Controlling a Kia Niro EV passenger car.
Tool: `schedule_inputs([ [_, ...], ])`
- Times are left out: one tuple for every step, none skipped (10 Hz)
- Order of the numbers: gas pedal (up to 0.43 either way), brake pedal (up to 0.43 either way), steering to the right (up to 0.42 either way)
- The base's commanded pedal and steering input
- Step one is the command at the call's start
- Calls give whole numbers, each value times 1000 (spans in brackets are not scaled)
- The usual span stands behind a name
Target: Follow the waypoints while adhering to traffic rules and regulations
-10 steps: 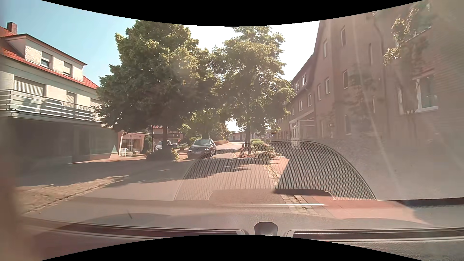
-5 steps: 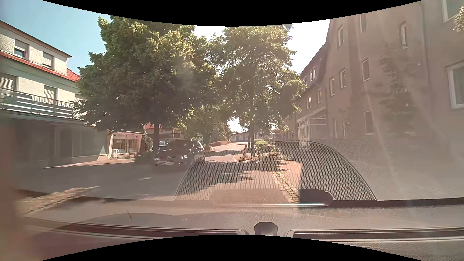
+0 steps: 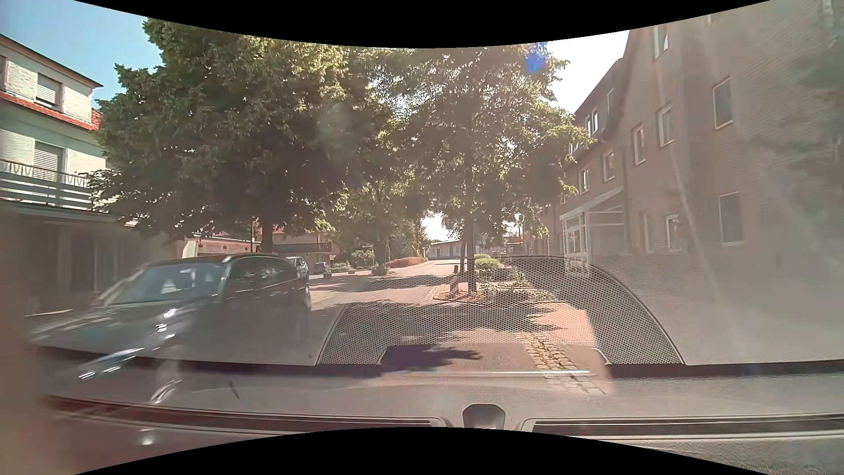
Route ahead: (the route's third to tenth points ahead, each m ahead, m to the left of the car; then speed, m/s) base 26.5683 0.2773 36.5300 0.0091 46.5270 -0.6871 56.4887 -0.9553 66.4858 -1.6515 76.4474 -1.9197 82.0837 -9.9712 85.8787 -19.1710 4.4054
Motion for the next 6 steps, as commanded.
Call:
schedule_inputs([
  [138, 6, -77],
  [138, 6, -93],
  [138, 6, -107],
  [138, 6, -119],
  [150, 6, -125],
  [157, 6, -129],
])
